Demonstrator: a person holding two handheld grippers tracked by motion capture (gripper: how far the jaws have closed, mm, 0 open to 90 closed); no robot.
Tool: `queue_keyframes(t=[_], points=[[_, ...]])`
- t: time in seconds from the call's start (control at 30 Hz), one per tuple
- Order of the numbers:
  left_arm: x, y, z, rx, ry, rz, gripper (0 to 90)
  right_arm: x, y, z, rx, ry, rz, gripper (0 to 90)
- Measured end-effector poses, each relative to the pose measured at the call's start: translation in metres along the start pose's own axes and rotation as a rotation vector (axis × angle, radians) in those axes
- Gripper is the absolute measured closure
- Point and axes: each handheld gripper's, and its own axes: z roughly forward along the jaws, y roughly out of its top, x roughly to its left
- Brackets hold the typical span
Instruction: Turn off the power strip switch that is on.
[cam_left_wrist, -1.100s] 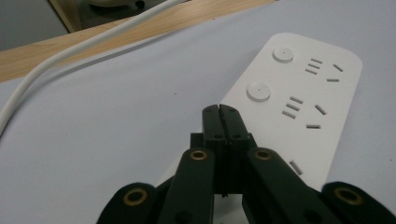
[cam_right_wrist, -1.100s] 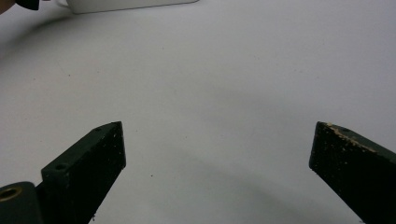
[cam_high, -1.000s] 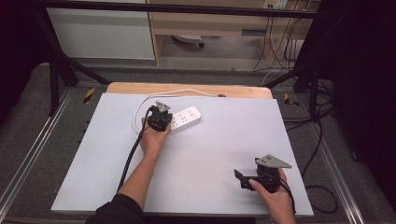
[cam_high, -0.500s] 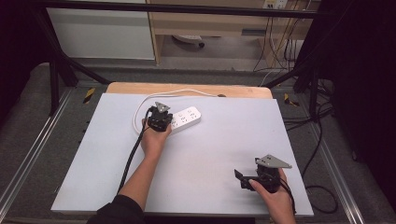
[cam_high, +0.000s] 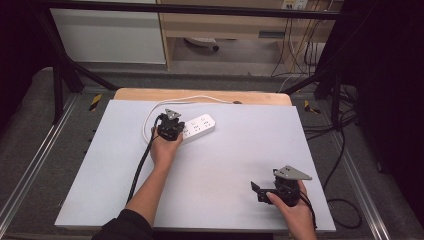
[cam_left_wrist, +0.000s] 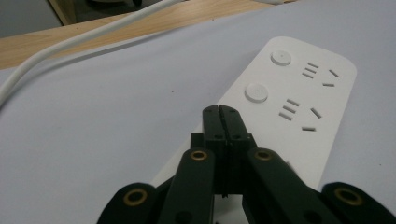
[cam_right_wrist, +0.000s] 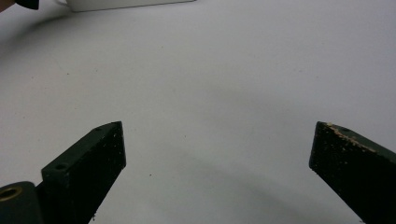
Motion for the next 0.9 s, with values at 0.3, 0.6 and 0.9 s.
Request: queue_keyframes(t=[0.3, 0.6, 0.9], points=[[0.0, -0.001, 0.0, -0.004, 0.001, 0.009, 90.0, 0.0, 0.0, 0.0, 0.001, -0.001, -0.001, 4.6], [0.001, -0.001, 0.0, -0.011, -0.011, -0.003, 90.0, 0.001, 0.0, 0.0, 0.004, -0.003, -0.004, 4.6], [0.01, -0.002, -0.002, -0.025, -0.016, -0.038, 90.0, 0.0, 0.0, 0.0, 0.005, -0.003, -0.005, 4.6]])
